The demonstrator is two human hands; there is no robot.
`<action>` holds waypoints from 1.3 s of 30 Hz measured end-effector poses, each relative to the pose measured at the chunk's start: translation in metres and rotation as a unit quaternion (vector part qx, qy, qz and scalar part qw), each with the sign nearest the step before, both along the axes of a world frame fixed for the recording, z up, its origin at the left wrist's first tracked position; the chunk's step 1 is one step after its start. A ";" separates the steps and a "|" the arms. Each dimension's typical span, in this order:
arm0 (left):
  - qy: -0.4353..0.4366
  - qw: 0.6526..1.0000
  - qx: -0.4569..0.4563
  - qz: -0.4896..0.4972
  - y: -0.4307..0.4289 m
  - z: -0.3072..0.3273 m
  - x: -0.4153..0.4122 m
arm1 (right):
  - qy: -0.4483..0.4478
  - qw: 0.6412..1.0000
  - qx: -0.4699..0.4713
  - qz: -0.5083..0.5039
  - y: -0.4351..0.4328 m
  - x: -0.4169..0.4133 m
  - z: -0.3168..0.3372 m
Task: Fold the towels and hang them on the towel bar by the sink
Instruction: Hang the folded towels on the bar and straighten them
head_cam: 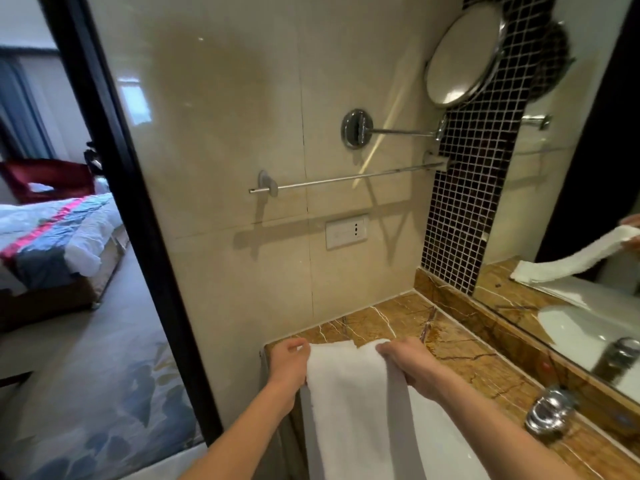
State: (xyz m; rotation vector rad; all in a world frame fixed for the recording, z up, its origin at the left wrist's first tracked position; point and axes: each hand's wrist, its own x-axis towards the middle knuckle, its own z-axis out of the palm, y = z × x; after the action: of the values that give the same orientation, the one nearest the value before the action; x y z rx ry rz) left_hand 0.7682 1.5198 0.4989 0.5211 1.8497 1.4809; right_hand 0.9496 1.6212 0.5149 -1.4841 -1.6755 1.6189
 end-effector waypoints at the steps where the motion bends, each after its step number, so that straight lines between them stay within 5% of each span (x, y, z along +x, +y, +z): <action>1: 0.006 1.000 0.015 0.005 0.003 0.013 -0.003 | 0.015 1.000 0.006 -0.004 0.002 -0.002 0.012; 8: 0.036 0.995 0.092 -0.013 0.021 0.099 -0.024 | 0.134 0.986 0.073 -0.065 0.013 -0.018 0.093; 25: 0.167 0.956 0.224 -0.090 0.005 0.285 -0.048 | 0.243 0.939 0.229 -0.085 0.011 -0.044 0.275; 39: 0.148 0.930 0.306 -0.141 0.024 0.387 -0.084 | 0.320 0.911 0.259 -0.035 0.025 -0.092 0.386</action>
State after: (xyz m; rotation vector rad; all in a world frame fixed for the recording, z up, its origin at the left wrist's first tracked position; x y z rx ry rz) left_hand 0.6839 1.5436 0.8855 1.3147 1.4033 1.8369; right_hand 0.8574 1.6466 0.9012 -0.6424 -1.4696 1.2768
